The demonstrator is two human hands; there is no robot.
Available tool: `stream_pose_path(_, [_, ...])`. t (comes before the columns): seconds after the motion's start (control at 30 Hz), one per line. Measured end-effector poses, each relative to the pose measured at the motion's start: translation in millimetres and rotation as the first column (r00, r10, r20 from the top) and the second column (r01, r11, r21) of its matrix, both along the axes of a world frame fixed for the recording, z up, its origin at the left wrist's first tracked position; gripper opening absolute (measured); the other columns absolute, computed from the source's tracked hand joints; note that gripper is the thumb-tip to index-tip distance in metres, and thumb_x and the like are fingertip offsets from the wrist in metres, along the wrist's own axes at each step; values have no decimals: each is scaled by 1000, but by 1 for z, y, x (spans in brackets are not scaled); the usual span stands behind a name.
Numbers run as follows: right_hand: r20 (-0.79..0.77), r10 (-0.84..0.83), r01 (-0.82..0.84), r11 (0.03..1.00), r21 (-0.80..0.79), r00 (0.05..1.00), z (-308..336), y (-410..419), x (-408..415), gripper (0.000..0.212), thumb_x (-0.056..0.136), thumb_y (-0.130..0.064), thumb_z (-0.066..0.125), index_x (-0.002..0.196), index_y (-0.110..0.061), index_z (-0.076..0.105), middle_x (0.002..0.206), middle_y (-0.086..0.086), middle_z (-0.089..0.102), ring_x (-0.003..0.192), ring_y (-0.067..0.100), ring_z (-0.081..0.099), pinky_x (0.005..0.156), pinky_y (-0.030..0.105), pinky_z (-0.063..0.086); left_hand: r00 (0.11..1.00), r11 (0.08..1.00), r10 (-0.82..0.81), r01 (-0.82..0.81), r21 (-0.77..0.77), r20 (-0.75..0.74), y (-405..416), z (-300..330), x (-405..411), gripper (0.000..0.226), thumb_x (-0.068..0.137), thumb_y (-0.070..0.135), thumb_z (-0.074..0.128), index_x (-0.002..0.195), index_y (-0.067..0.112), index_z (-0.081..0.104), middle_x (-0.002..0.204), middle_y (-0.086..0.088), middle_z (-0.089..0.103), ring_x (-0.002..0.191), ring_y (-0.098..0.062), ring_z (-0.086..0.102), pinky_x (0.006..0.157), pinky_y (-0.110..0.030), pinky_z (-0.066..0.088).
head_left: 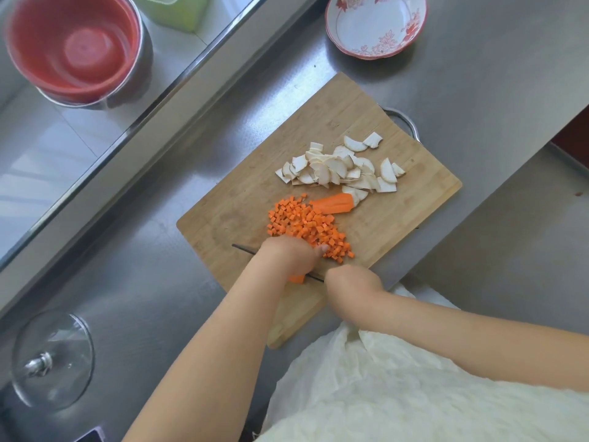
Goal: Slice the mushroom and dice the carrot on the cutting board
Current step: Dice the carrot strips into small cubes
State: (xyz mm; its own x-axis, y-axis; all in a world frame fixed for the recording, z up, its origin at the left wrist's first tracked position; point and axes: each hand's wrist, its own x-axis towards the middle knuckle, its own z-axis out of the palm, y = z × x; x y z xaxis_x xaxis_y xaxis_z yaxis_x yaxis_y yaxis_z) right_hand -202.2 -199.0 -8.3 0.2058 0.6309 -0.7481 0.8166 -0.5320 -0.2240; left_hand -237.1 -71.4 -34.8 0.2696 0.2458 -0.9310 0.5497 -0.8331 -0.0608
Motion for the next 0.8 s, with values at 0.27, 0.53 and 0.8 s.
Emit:
stream_pose_path(0.27, [1,-20,20,1000,9,1000,11,7,1,27,91,4,46,111,-7,60,114,11,62,106,26,60,75,29,45,1000,1000,-11,11,-29,-5,6,5,2,57,103,47,16,146,15,37,120,-17,56,111,-35,54,94,-44,44])
stream_pose_path(0.53, [-46,-113,109,992,-67,993,1,10,13,20,94,-8,46,105,-9,62,102,8,62,95,29,60,69,30,42,-182,793,-115,-609,-20,977,-20,17,-86,13,98,16,53,91,6,60,91,-5,57,83,-21,53,78,-25,44])
stream_pose_path(0.8, [-52,-35,39,995,89,998,3,-2,8,17,95,-11,43,83,-17,52,82,6,55,73,24,48,47,27,28,331,895,18,-425,132,943,-43,-63,-139,12,81,7,64,93,10,64,97,-7,58,81,-28,51,63,-40,47])
